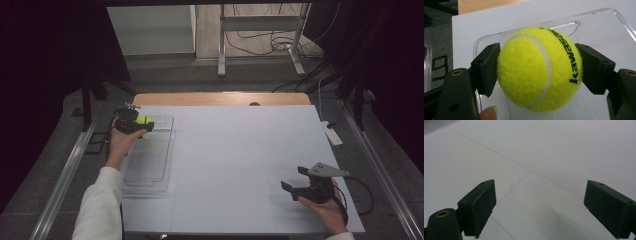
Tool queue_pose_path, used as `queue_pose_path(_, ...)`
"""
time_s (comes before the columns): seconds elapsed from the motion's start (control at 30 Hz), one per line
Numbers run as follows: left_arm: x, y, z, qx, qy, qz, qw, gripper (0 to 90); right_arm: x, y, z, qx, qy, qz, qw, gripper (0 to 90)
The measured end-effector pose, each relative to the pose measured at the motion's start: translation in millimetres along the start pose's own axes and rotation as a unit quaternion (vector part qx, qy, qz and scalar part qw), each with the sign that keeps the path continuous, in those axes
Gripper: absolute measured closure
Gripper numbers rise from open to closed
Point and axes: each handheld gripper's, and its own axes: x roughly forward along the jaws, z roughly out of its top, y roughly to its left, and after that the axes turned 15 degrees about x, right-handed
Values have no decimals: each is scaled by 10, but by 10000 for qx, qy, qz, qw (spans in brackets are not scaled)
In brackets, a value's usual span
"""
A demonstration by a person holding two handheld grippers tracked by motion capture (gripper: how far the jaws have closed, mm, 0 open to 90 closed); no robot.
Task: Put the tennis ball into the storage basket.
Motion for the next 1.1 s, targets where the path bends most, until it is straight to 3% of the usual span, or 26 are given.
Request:
queue_pose_path(0.5, 115, -37, -17, 26, 335, -74, 9994, 257, -7, 0, -1, -5, -16, -1, 10000, 106)
queue_pose_path(1.1, 238, -90, -53, 297, 747, -45, 9968, 253, -2, -7, -6, -14, 3, 7, 10000, 106)
